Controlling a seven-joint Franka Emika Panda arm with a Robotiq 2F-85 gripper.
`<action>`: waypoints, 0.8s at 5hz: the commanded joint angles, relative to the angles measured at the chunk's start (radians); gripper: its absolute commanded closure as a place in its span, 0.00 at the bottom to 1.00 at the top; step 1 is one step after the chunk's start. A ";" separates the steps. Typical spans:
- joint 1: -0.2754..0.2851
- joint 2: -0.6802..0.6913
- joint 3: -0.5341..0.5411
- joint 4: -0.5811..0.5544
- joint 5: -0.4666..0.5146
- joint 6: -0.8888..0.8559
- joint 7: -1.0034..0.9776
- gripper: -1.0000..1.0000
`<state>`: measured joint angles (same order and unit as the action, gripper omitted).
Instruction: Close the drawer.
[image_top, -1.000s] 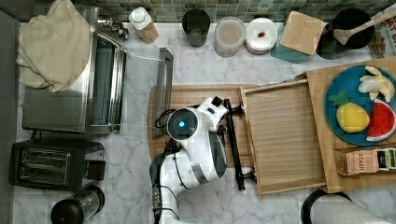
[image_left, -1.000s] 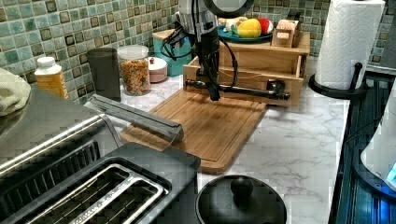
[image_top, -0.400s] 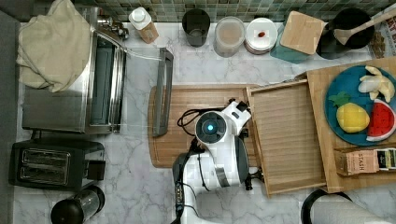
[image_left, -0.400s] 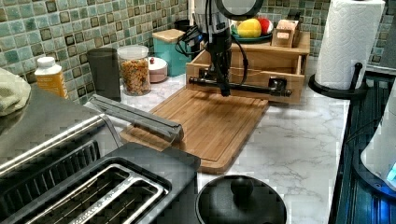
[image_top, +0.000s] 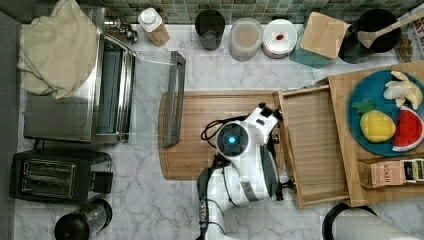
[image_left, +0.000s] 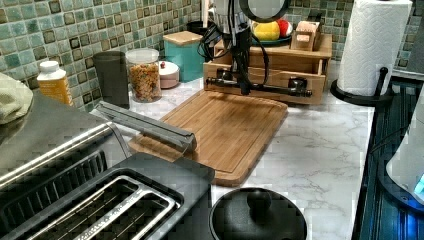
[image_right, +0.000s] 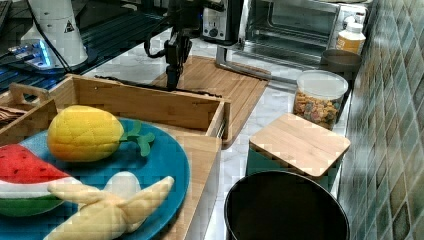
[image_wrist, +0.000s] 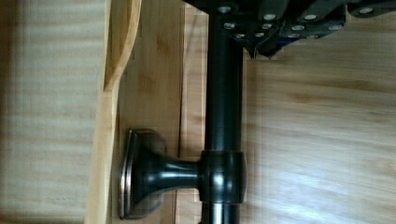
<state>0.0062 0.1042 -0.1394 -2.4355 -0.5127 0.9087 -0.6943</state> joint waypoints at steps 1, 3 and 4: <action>-0.300 0.145 -0.218 0.272 0.036 0.088 -0.303 1.00; -0.428 0.211 -0.149 0.449 0.324 -0.136 -0.623 1.00; -0.420 0.212 -0.158 0.449 0.328 -0.136 -0.625 1.00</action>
<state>-0.2827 0.3108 -0.1725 -2.0938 -0.1809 0.7563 -1.2783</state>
